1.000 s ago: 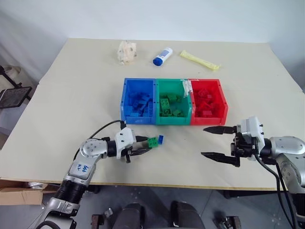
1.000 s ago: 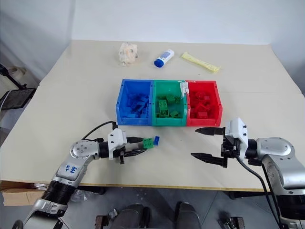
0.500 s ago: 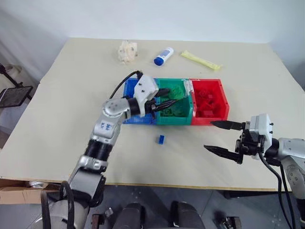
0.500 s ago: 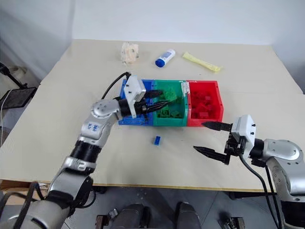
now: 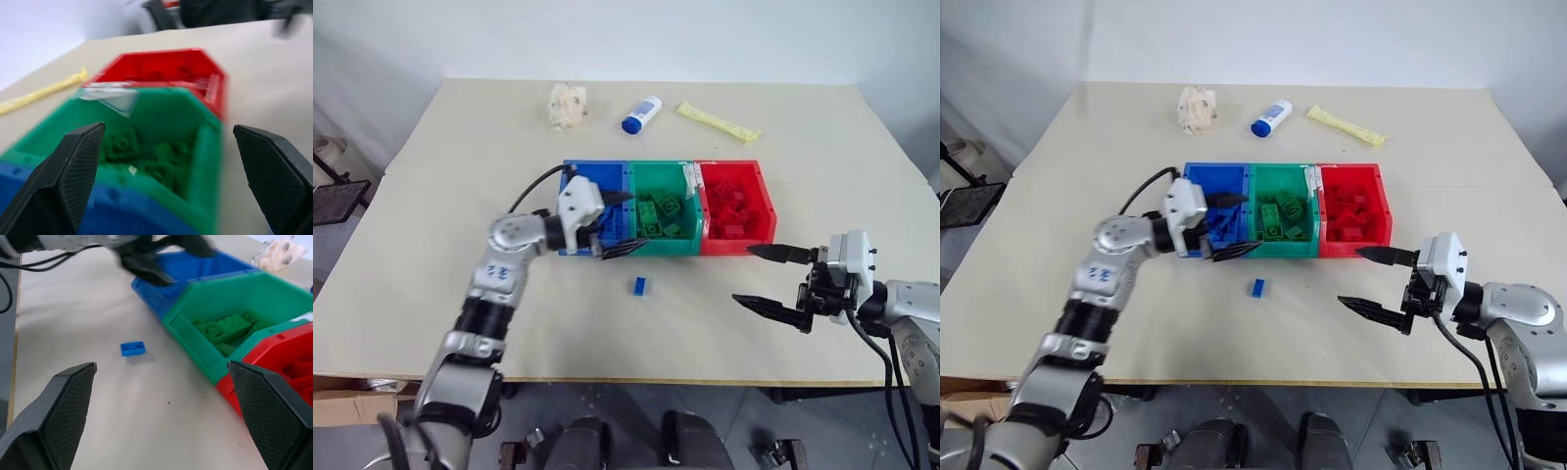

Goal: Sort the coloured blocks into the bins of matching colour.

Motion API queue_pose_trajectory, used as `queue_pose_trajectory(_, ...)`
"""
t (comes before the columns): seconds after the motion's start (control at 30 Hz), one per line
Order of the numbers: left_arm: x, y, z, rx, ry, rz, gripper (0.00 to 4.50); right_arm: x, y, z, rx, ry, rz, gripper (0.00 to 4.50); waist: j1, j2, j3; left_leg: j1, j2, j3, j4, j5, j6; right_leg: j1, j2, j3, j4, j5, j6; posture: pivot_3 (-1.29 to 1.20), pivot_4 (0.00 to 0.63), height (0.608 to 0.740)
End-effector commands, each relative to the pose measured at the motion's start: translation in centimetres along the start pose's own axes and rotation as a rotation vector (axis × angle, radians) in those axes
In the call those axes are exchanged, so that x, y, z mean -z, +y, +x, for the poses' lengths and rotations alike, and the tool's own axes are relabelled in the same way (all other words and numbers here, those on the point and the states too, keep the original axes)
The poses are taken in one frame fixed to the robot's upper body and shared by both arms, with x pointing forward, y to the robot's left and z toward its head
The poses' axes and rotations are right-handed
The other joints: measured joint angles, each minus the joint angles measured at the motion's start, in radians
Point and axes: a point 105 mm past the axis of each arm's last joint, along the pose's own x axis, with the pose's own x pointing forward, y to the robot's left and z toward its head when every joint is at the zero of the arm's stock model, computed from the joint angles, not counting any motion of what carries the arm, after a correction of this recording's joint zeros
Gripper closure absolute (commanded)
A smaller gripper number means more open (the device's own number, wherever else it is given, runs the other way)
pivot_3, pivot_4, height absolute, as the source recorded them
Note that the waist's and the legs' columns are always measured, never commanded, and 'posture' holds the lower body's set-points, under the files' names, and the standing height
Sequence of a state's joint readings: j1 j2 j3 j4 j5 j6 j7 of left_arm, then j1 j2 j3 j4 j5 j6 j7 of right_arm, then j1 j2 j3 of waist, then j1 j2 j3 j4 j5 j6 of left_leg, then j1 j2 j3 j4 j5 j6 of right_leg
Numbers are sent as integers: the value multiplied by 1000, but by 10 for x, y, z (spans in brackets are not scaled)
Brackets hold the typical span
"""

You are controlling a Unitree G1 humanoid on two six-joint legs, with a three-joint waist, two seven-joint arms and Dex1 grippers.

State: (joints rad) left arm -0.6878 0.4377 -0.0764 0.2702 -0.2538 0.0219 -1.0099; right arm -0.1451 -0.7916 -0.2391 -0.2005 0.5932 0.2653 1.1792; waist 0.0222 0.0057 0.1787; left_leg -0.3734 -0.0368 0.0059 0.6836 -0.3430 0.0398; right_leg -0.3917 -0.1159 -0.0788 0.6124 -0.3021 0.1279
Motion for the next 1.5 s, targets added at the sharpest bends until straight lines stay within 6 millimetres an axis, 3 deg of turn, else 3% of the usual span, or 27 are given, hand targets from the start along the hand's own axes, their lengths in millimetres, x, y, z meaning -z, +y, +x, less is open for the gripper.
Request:
queue_pose_trajectory(0.03,-8,-7,-36,26,3,17,27,-4,-3,-1,-28,0,-22,0,-1,0,0,0,0,0,0,0,0,0,0,1,0,0,0,0,150,740)
queue_pose_trajectory(0.2,1,-18,-91,17,28,-21,27,-4,-7,1,-51,-5,-12,0,-1,0,0,0,0,-2,0,0,0,1,-3,4,-1,0,0,0,150,740)
queue_pose_trajectory(0.37,12,-44,-138,53,72,-100,27,0,-8,0,-92,1,13,0,1,0,0,0,-1,-5,0,0,0,2,-6,4,-2,0,-1,0,150,740)
queue_pose_trajectory(0.53,18,-57,-153,74,110,-129,27,1,-4,-2,-159,4,24,0,3,0,0,0,-2,-6,0,0,0,2,-8,3,-2,-1,-1,0,150,740)
queue_pose_trajectory(0.73,24,-64,-121,89,116,-100,27,0,-1,-2,-199,5,8,0,0,0,0,0,-2,-6,-1,0,0,2,-9,3,-1,-1,-1,0,150,740)
queue_pose_trajectory(0.93,35,-83,-66,98,103,-77,27,-2,-2,-2,-165,1,-3,0,2,0,0,0,-3,-6,-1,0,0,2,-8,3,0,-1,-1,0,150,740)
queue_pose_trajectory(1.07,54,-85,-28,39,134,-101,27,0,1,-2,-137,-1,5,0,5,0,0,0,-3,-5,0,0,0,2,-8,2,0,0,-1,0,150,740)
queue_pose_trajectory(1.37,73,-93,30,65,194,-81,27,-1,6,-3,-92,-9,7,0,8,0,0,0,-3,-2,0,0,0,2,-1,-1,0,0,0,0,150,740)
queue_pose_trajectory(1.5,77,-88,37,52,216,-108,974,-1,7,-5,-76,-7,5,0,11,0,0,1,-3,-1,1,1,1,3,-1,0,0,0,1,0,150,740)
